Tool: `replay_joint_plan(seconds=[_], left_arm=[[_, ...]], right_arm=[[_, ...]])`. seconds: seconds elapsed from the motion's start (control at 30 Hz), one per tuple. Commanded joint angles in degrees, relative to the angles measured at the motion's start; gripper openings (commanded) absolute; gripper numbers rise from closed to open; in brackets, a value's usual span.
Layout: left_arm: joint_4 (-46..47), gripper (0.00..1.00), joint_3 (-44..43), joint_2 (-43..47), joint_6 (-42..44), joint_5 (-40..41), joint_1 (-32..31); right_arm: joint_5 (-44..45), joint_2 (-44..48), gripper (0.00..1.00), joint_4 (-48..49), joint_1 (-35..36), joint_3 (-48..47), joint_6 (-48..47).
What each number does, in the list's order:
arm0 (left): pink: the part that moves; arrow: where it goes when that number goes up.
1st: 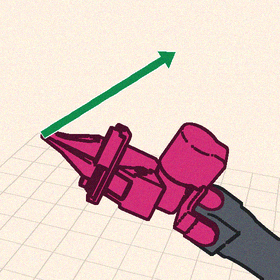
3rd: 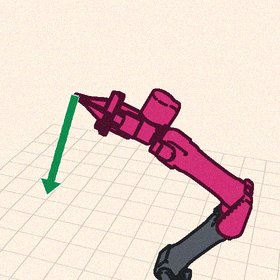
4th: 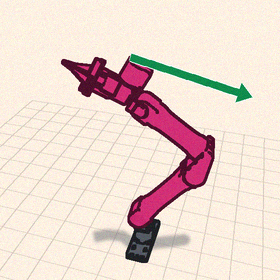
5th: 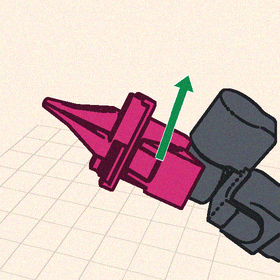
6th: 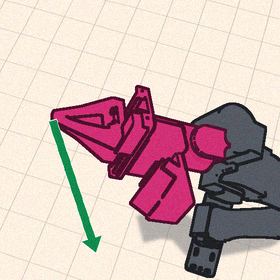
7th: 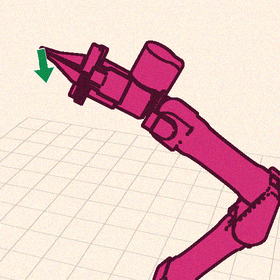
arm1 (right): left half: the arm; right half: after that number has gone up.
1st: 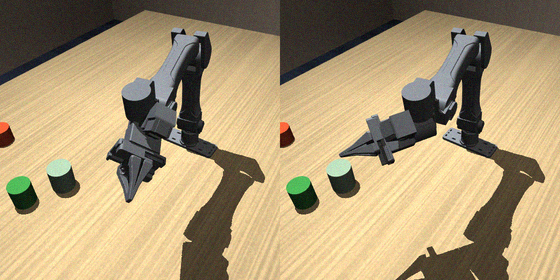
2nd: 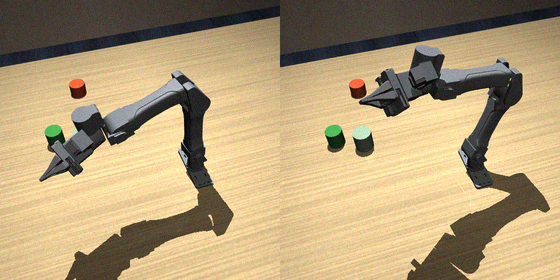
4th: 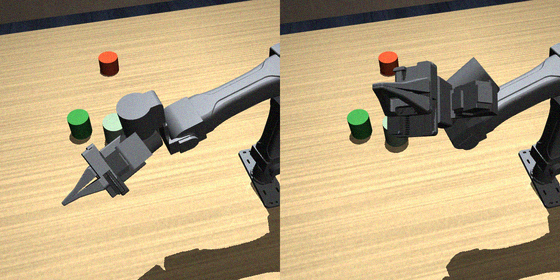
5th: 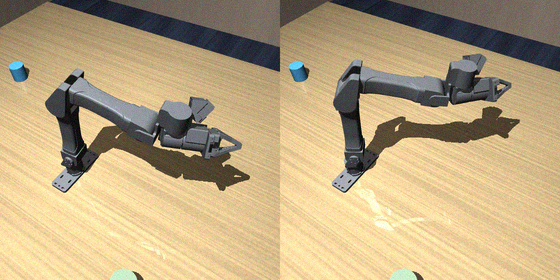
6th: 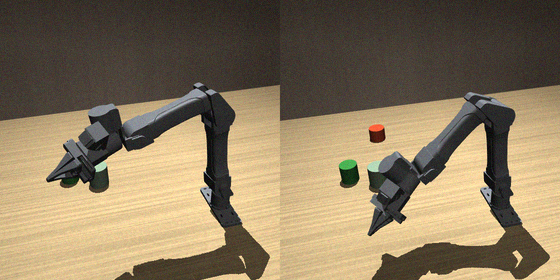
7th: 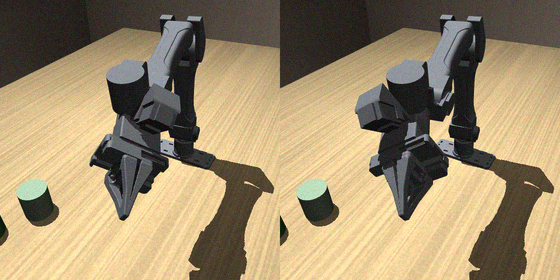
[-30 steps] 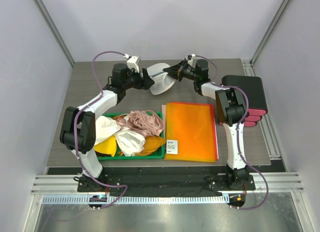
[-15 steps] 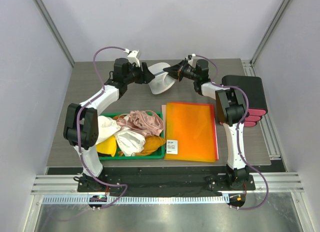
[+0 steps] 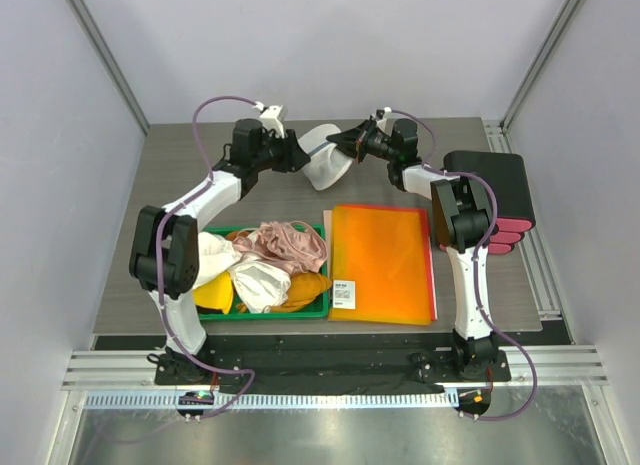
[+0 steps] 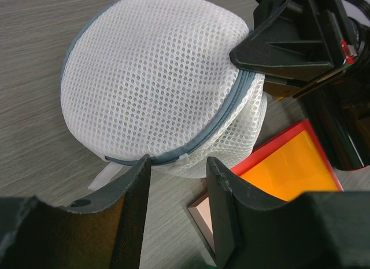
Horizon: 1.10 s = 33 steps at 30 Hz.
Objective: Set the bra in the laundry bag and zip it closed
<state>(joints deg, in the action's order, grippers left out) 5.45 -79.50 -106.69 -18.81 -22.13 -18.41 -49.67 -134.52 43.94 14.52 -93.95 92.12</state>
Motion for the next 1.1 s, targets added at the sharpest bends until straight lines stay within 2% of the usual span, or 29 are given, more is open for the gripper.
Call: replay_joint_plan(seconds=[0.0,0.17,0.3,0.5,0.77,0.8,0.97,1.07], left_arm=[[-0.97,0.44,-2.41,-0.79,1.93,2.87,-2.06],[-1.23,0.42,-2.50,-0.88,2.55,8.41,-3.64],[-2.37,0.38,-3.20,-0.71,4.13,16.49,-5.75],[-3.34,0.19,-4.17,-0.53,3.61,29.22,-7.51],[-5.19,0.05,-6.10,-1.32,2.19,37.24,-8.30],[-5.28,0.01,-6.10,-1.32,2.20,38.12,-8.30],[-9.32,0.00,-6.19,-1.15,4.21,46.72,-8.13],[-10.46,0.00,-5.05,-0.01,3.70,47.97,-6.64]], right_arm=[[-1.04,1.01,0.01,4.66,0.51,-2.11,1.57],[-1.04,0.84,0.01,4.92,0.95,-2.11,1.84],[-0.87,1.01,0.01,5.54,1.03,-1.67,2.45],[-0.43,1.63,0.01,6.41,1.21,-0.53,2.72],[-0.16,2.86,0.01,7.65,1.47,1.05,3.33],[-0.25,3.12,0.01,8.00,1.56,1.23,3.59],[-0.95,3.04,0.01,8.70,1.04,1.05,4.04],[-1.57,2.60,0.01,8.70,0.68,0.44,3.95]])
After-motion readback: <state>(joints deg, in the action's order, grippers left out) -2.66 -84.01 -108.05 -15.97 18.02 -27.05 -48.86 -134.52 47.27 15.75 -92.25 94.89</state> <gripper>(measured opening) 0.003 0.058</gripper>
